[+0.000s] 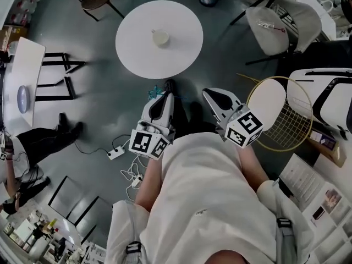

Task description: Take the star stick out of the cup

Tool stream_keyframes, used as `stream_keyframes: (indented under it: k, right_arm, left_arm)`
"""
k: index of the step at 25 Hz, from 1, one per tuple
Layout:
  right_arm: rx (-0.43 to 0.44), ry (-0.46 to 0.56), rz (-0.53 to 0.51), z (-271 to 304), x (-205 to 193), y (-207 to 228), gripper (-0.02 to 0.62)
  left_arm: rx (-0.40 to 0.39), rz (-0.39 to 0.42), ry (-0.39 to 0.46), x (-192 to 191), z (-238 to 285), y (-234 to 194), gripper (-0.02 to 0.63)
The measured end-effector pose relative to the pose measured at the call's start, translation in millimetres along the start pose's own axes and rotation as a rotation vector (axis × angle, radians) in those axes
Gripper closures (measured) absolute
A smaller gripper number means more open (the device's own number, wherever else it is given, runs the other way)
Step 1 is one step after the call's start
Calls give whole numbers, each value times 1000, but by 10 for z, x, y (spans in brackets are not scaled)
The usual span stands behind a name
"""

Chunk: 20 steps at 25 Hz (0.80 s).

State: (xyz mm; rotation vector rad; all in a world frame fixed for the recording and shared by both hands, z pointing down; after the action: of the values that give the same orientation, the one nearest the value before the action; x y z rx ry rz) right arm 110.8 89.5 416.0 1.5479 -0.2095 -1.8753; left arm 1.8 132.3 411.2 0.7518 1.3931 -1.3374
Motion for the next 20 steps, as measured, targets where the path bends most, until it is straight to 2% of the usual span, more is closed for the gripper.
stream_keyframes:
  k: [3,7,11,14,20]
  right_arm:
    - [31,-29,17,-58,-186,-14,588]
    - [89,-47,9,-73,-284,-145,588]
    - [138,-38,-18,-89,-212,-294,588]
    - [161,-24,-33,-156,-150,-357,588]
    - [150,28,-75,-228,17,-433,588]
  left_arm:
    - [30,-24,17,-58,-189,132,591]
    - [78,-14,43,-7,-414,228,591]
    - [136,-14,75,69,-591,237,591]
    - [144,-5,84,125,-658,284,591]
    - [155,-1,120,311,-790,215,591]
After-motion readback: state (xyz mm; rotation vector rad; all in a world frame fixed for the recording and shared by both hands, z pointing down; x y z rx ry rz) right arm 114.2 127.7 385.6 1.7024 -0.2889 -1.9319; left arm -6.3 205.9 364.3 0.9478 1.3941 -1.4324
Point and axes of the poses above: the fingertips, and each gripper's own axes: z forward along the fingers, y to its right, x out of its top, the point moved 1 cm from there along -z, backward along the fingers, and after that the axes turned 6 degrees about z, right-handed, at the moved point
